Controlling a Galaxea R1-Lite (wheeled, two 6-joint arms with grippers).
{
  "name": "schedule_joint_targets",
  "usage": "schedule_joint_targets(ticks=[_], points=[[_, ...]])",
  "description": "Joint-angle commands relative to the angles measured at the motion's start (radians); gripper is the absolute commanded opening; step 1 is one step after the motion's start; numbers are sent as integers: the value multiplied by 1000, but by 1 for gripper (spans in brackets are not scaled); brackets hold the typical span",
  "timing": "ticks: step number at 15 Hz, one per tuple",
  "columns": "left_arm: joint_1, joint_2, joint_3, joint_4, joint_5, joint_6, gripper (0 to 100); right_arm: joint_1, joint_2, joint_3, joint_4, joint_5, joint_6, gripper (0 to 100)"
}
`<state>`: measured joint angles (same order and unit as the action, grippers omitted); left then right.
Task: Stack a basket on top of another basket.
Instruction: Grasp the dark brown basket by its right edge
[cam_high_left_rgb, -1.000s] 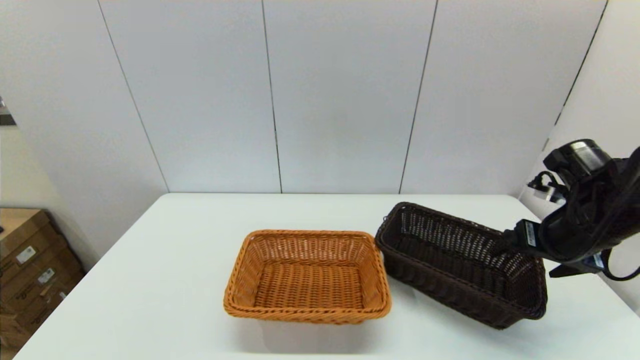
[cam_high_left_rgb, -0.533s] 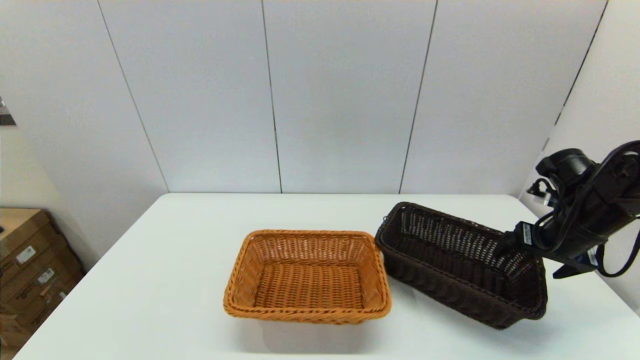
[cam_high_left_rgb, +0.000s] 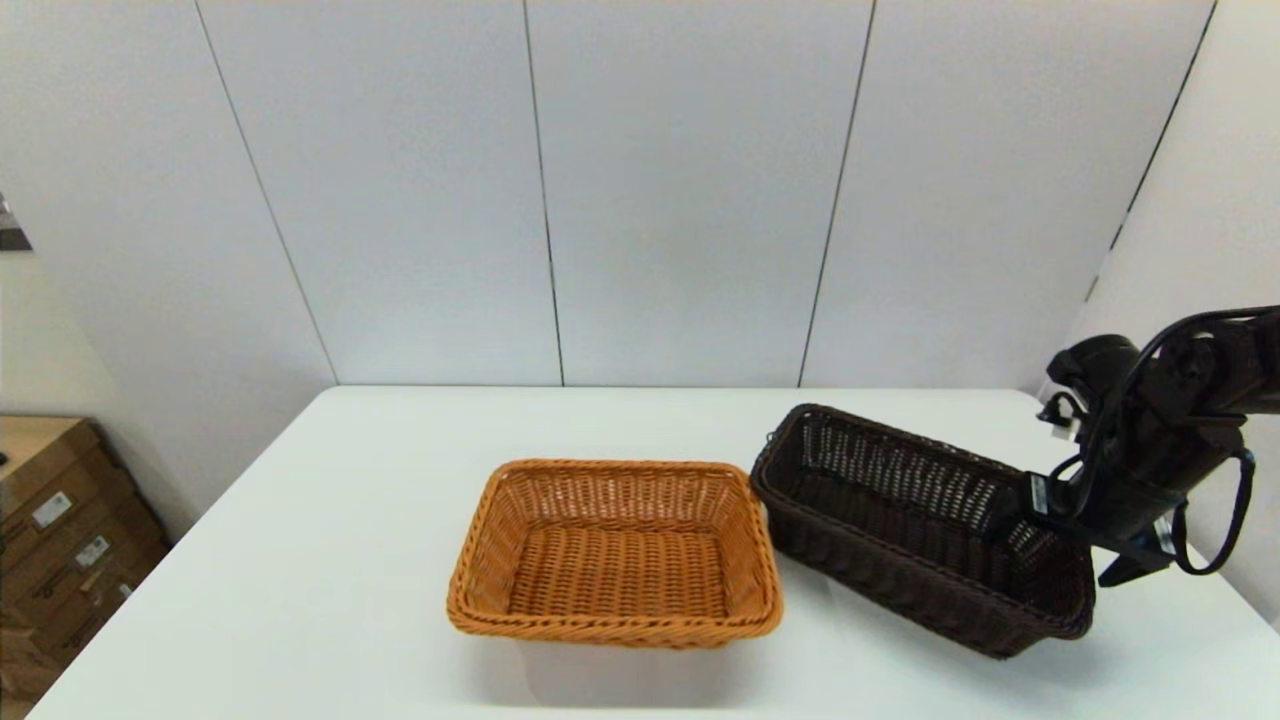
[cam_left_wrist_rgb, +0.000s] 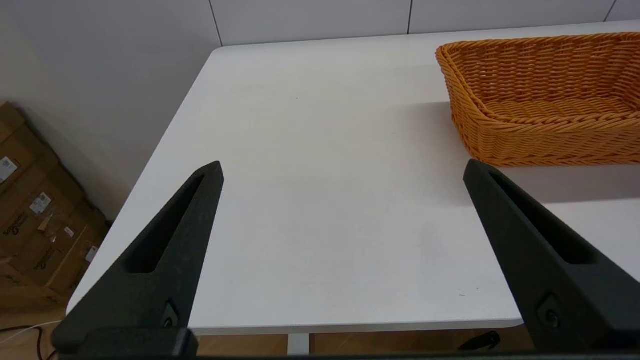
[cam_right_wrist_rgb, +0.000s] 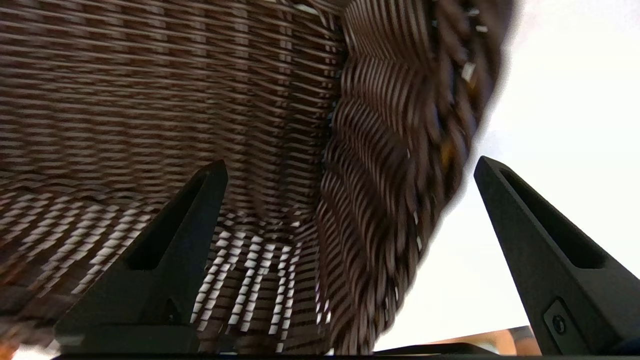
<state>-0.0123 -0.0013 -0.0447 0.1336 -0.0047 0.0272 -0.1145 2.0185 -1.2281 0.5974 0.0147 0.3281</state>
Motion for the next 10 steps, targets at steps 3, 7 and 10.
schedule_joint_targets(ticks=[3,7,10], points=[[0,1,0,1,0,0,100,-7,89,-5,-2,-25,2,100],[0,1,0,1,0,0,100,-16,95,-10,-2,-25,2,0],[0,1,0,0,0,0,100,-17,94,-11,-1,-25,5,0]])
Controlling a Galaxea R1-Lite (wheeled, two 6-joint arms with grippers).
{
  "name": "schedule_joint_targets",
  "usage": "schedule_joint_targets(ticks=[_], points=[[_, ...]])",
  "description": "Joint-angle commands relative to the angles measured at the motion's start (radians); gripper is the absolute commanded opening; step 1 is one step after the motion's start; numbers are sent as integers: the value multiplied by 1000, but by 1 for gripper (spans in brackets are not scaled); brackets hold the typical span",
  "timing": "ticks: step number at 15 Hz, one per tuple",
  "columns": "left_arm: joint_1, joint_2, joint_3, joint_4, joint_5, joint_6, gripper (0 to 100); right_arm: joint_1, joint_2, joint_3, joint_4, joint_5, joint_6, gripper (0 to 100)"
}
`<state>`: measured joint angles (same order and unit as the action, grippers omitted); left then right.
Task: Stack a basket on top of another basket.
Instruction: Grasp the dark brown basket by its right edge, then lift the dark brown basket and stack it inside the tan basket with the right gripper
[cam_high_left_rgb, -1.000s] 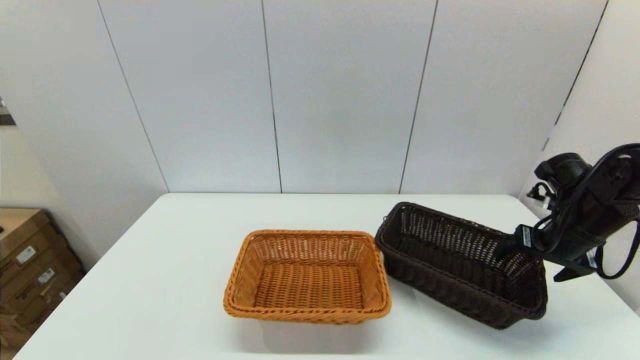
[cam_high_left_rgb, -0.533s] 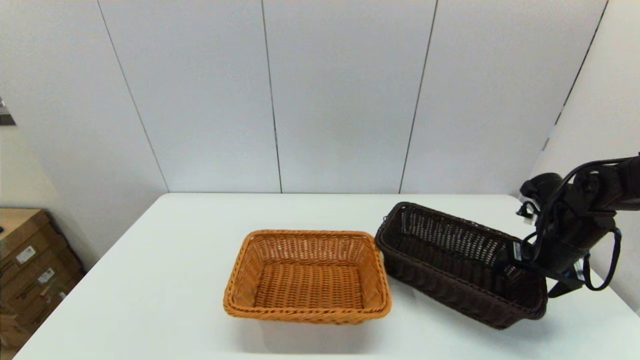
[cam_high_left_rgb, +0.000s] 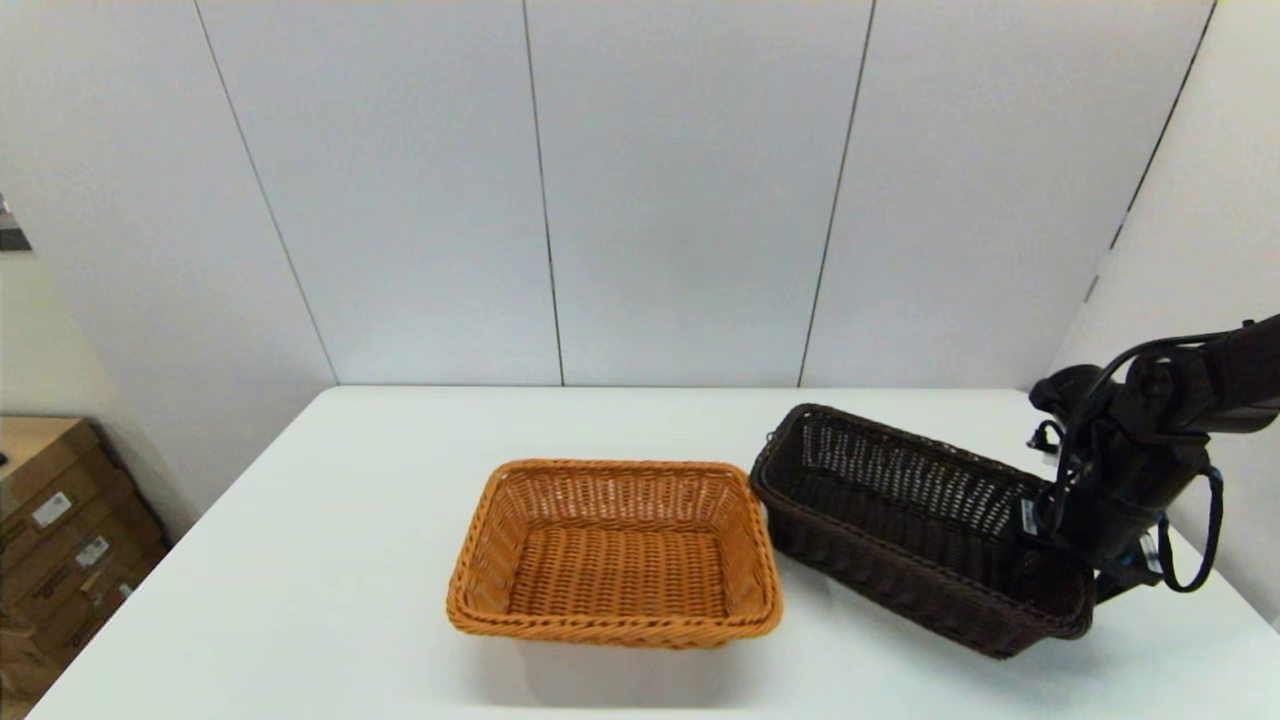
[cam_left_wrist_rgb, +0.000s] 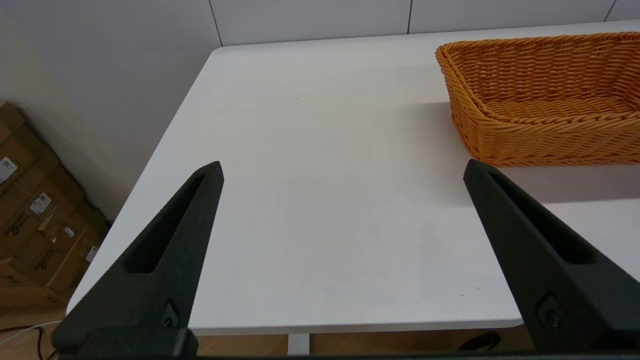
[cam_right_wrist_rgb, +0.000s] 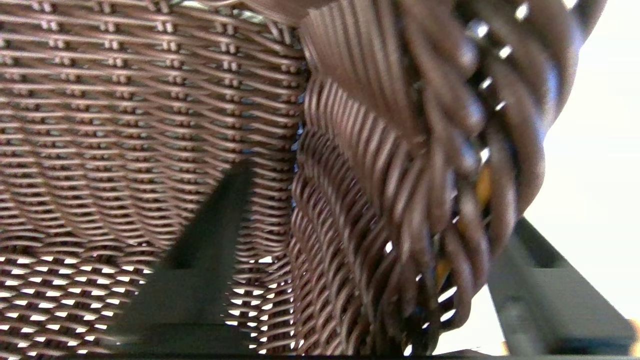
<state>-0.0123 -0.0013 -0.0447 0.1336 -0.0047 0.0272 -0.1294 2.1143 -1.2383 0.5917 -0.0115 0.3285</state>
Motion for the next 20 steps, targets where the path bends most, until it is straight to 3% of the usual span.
schedule_joint_targets(ticks=[1,9,12,15,20], points=[[0,1,0,1,0,0,100,-7,-3,-1,5,1,4,0],[0,1,0,1,0,0,100,-27,-16,-18,8,8,12,0],[0,1,0,1,0,0,100,-55,-30,-82,13,18,15,0],[0,1,0,1,0,0,100,-108,-73,-151,30,81,14,0],[0,1,0,0,0,0,100,-204,-152,-351,220,245,1,0]])
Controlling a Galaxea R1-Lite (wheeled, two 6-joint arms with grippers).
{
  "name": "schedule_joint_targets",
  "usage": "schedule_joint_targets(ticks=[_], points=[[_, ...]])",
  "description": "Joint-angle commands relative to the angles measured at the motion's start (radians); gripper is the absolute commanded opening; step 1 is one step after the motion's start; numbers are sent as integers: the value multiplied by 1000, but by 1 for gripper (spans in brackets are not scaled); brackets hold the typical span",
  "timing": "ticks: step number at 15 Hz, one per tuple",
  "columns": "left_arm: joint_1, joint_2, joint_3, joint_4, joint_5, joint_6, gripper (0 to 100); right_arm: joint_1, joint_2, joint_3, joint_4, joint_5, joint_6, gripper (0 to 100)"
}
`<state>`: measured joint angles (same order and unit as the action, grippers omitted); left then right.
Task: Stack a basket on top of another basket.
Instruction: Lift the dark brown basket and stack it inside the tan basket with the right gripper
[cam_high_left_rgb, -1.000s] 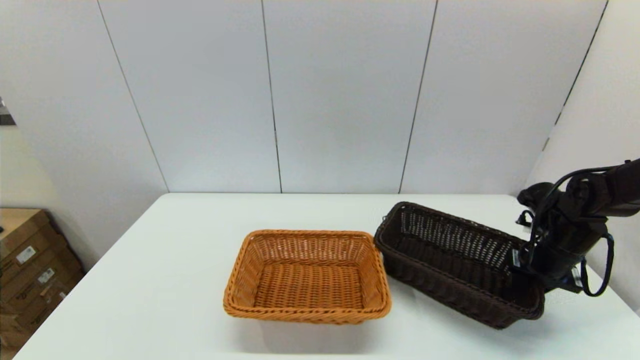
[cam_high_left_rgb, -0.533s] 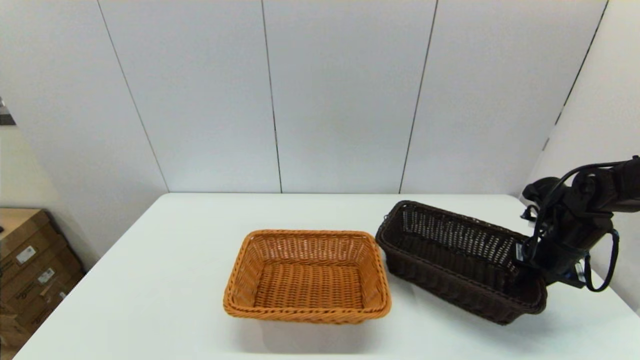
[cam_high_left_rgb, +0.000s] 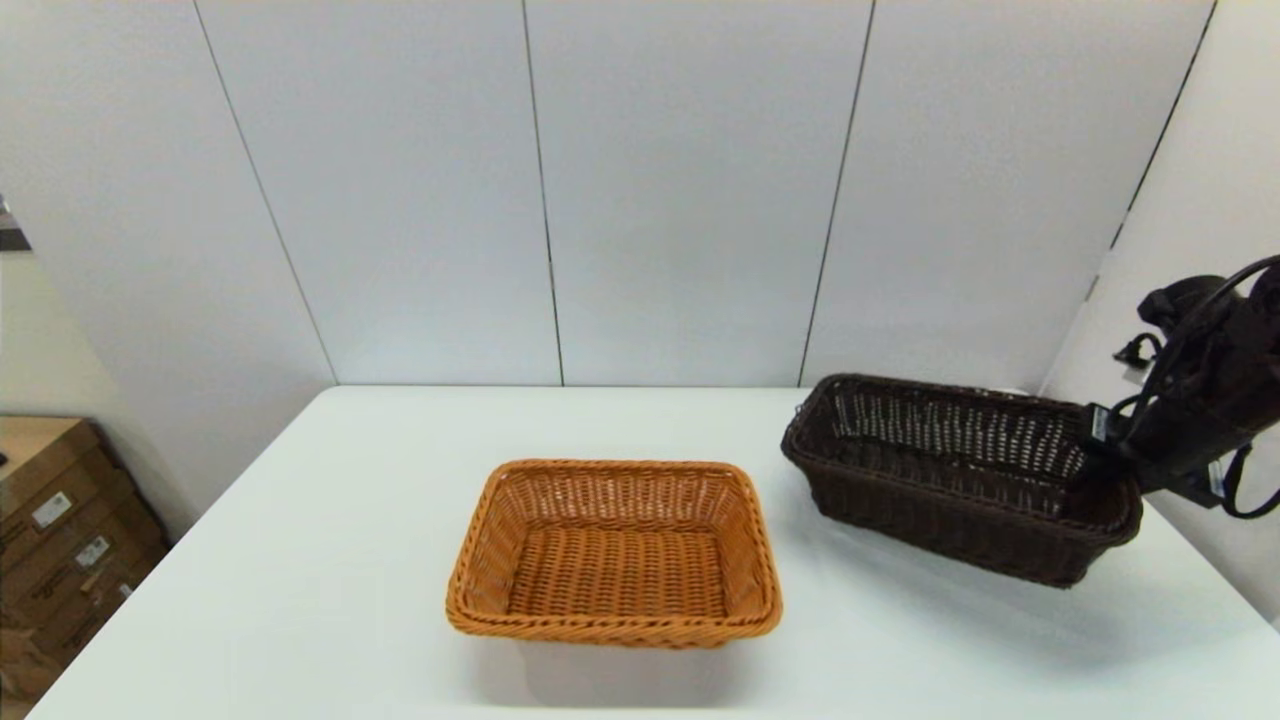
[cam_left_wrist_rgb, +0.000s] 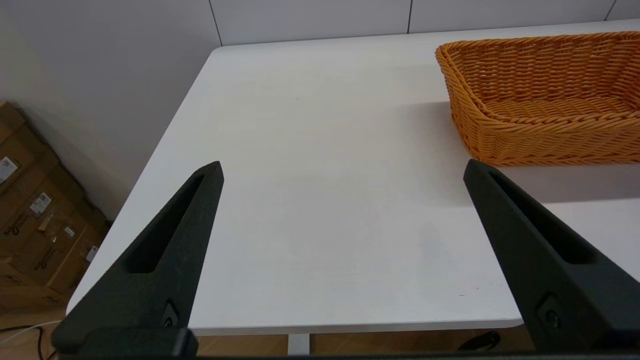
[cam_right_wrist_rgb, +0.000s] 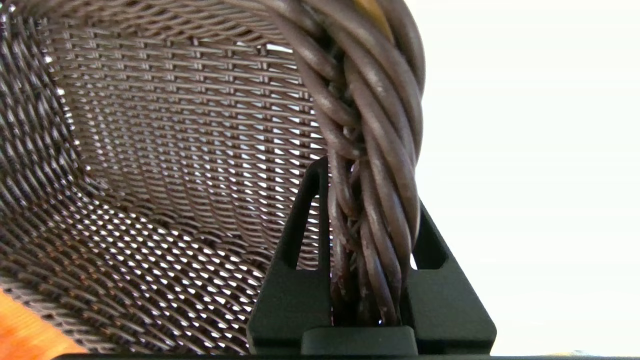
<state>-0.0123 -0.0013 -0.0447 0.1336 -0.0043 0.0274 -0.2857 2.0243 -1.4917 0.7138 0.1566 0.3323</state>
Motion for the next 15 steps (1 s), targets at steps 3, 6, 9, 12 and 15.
schedule_joint_targets(ticks=[3,6,9,12,15], points=[[0,1,0,0,0,0,100,-61,-99,-174,193,198,-12,0],[0,1,0,1,0,0,100,-49,-153,-179,273,380,-64,0],[0,1,0,1,0,0,100,2,-211,-179,389,515,-171,0],[0,1,0,1,0,0,100,80,-245,-177,489,552,-291,0],[0,1,0,0,0,0,100,231,-246,-173,492,537,-299,0]])
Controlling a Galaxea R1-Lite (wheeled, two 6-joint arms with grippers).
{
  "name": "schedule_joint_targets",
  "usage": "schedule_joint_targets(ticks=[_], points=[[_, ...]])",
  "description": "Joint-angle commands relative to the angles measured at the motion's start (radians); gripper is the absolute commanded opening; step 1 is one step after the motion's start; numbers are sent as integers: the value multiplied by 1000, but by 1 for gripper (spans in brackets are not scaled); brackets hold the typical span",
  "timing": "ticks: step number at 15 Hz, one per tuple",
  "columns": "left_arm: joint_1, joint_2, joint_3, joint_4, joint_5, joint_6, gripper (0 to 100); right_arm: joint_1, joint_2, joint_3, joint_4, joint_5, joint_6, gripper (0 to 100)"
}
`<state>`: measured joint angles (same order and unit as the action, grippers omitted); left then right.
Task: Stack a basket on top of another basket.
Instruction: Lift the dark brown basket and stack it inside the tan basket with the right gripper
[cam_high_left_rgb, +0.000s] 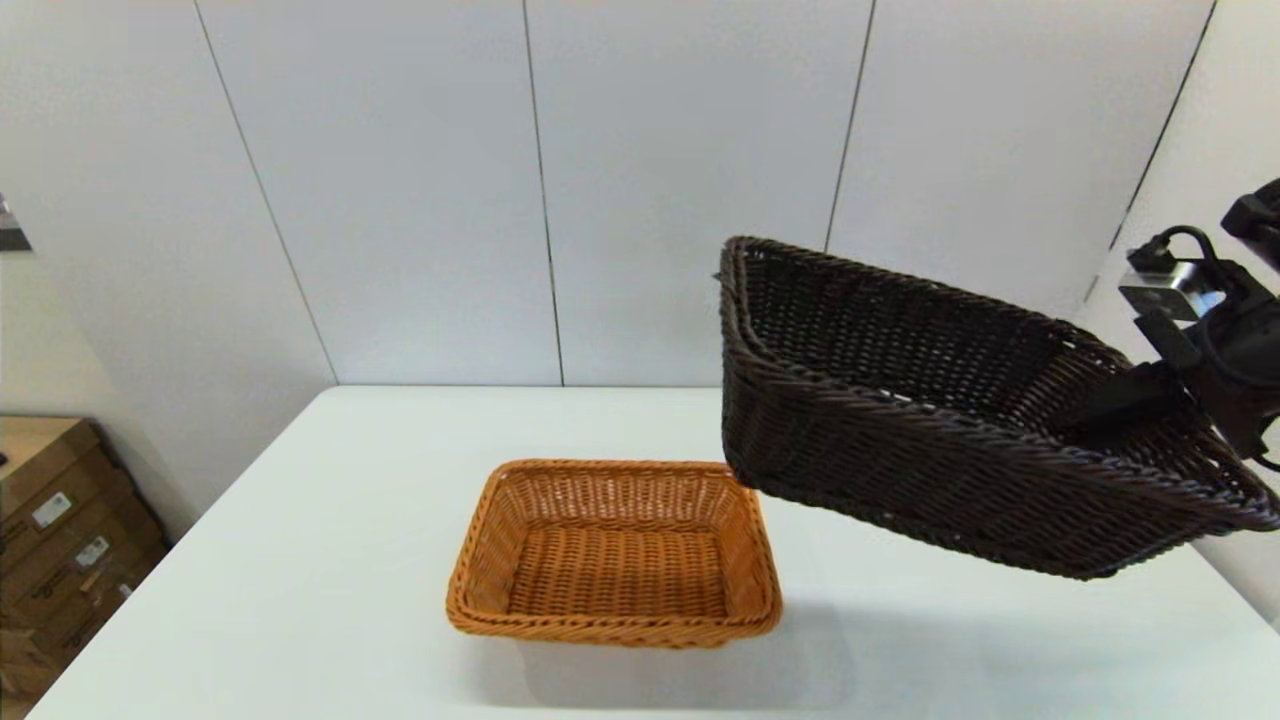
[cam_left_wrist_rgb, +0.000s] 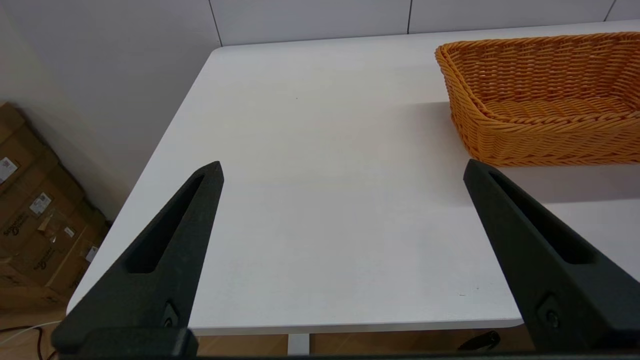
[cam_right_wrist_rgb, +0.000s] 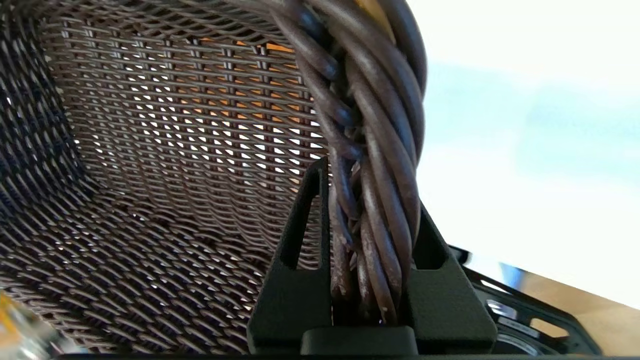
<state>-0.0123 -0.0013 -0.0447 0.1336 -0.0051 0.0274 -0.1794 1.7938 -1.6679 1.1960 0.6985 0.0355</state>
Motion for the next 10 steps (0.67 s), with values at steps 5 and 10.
schedule_joint_targets(ticks=[5,10], points=[[0,1,0,0,1,0,100,348,84,-26,2,-62,6,0],[0,1,0,1,1,0,100,439,242,-191,-42,-94,142,0]])
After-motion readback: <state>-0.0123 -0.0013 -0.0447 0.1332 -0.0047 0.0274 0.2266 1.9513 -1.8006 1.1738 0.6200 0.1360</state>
